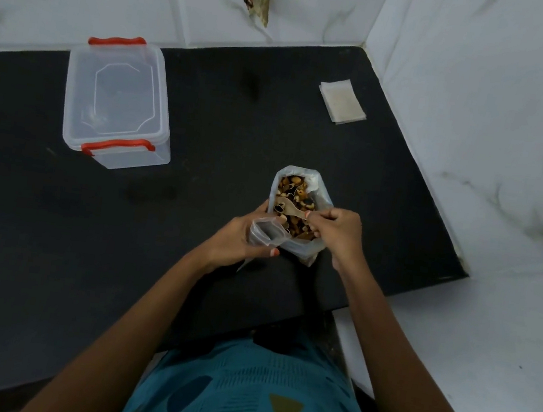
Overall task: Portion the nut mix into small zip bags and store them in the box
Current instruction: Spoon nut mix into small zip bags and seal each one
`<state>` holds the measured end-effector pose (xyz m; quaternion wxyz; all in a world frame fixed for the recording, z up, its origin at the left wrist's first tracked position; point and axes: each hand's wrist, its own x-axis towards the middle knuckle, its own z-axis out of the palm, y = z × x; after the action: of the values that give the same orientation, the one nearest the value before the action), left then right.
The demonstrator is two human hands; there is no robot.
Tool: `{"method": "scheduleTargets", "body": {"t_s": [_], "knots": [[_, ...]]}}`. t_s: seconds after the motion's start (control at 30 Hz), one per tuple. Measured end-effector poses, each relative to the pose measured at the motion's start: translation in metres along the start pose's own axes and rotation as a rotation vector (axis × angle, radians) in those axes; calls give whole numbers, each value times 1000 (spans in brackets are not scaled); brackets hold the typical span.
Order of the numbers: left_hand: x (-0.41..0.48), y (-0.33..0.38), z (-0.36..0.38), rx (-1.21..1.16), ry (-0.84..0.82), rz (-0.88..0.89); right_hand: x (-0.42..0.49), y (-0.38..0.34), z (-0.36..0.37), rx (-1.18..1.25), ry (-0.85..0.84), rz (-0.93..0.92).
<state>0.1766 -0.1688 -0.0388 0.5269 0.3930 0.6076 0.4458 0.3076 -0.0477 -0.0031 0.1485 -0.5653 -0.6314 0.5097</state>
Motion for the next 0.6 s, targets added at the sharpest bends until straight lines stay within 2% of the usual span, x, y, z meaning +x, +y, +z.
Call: {"method": "scheduleTargets", "body": {"t_s": [0.1, 0.2, 0.43, 0.6], "knots": [[0, 0, -1, 3, -7, 9, -7, -5, 8, -307, -33, -220], [1, -1, 0, 4, -6, 10, -8, -12, 12, -375, -64, -210], [1, 2, -2, 47, -10, -2, 0, -10, -4, -4, -69, 138], [-5, 8, -8, 98, -14, -24, -2, -2, -12, 113, -63, 195]]}}
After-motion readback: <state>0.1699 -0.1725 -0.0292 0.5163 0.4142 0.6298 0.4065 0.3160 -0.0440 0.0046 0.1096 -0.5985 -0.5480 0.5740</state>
